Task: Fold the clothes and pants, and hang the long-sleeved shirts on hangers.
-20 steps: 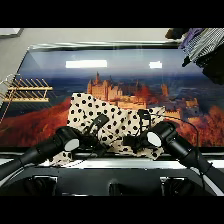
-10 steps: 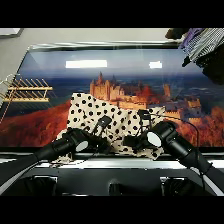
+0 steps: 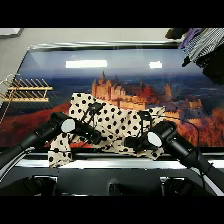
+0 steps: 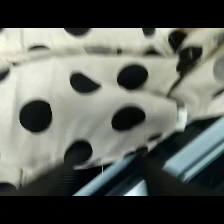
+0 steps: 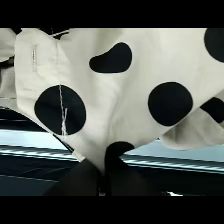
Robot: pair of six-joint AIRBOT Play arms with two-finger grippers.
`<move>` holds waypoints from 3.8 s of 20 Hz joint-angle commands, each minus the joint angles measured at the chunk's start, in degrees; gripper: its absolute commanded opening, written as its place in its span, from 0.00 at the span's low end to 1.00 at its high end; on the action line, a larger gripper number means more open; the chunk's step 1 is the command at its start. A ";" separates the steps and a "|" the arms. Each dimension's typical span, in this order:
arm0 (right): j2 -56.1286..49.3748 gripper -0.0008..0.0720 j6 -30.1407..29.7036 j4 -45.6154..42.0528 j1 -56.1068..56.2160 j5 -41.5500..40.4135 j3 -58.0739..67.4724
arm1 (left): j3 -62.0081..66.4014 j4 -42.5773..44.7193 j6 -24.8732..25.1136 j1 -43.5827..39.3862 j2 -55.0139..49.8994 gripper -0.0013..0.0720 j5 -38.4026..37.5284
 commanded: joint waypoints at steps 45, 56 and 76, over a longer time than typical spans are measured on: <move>-6.19 0.05 13.22 -7.98 0.00 -17.68 0.70 | 7.02 -18.34 -4.13 15.54 -10.38 0.05 -2.78; -12.94 0.05 12.50 -8.24 0.00 -17.35 5.44 | 11.17 -13.35 -1.14 22.40 -10.80 0.75 -2.97; -12.90 0.05 11.89 -2.64 0.02 -14.12 5.62 | -10.10 9.46 -22.49 1.68 -2.93 0.69 22.25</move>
